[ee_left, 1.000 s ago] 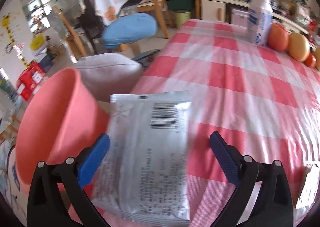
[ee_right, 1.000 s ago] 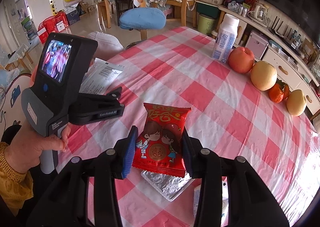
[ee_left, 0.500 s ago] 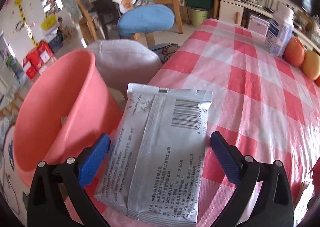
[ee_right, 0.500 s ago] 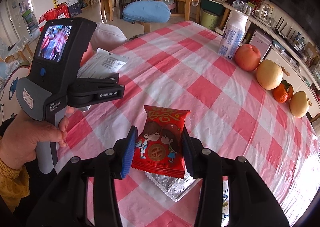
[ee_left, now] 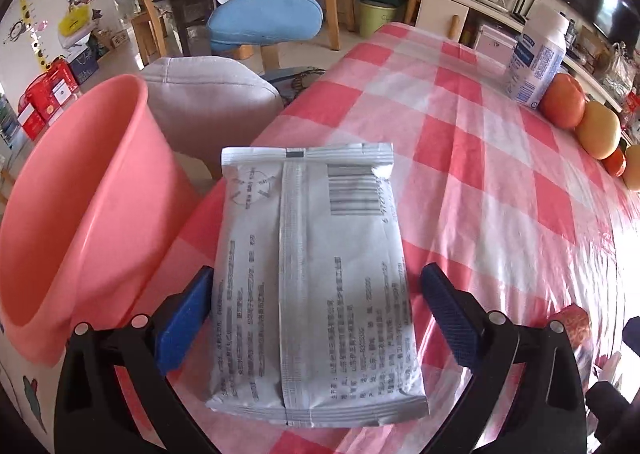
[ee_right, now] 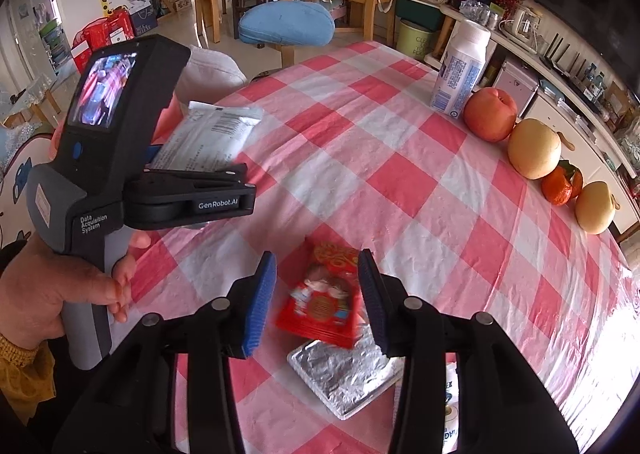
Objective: Collect trash
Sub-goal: 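Carry the grey packet and red packet over the pink bucket with both grippers, then open both grippers to drop the packets into the pink bucket, then move both grippers back over the table toward the foil tray, then grasp the silver foil tray with the left gripper while the right gripper grasps the white MAGICDAY bag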
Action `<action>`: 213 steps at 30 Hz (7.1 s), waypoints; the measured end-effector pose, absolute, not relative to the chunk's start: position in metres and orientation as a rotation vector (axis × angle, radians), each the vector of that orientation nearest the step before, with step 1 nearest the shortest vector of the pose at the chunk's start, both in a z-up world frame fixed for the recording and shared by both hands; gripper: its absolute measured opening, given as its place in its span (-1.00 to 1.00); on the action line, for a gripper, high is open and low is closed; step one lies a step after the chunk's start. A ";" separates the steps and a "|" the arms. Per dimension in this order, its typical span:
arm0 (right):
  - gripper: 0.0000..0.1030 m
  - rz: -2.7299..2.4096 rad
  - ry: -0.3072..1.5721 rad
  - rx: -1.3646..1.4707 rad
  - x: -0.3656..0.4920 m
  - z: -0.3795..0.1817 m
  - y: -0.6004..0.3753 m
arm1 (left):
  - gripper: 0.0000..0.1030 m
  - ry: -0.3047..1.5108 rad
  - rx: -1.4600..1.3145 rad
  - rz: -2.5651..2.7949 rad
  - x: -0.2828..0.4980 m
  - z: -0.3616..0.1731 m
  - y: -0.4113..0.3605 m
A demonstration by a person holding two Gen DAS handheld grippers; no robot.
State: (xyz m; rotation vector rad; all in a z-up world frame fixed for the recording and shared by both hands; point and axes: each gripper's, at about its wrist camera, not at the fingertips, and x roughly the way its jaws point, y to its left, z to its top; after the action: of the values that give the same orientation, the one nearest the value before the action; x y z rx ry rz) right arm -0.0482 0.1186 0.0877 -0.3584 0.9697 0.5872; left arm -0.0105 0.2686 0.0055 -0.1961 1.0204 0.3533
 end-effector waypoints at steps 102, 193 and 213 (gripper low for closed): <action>0.37 0.862 0.824 -0.203 -0.057 0.133 0.333 | 0.72 0.759 -0.407 0.559 -0.089 0.064 0.480; 0.36 0.486 1.066 0.080 -0.100 0.054 -0.050 | 0.75 0.990 0.144 -0.265 -0.072 0.010 0.077; 0.34 0.476 1.080 0.013 -0.095 0.048 -0.040 | 0.24 0.942 0.093 -0.277 -0.070 0.024 0.088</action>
State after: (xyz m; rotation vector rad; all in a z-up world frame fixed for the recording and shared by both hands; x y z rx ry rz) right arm -0.0954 -0.0401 0.0482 0.0134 1.0803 0.4764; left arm -0.0702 0.0884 0.0242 0.0934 0.9419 -0.2775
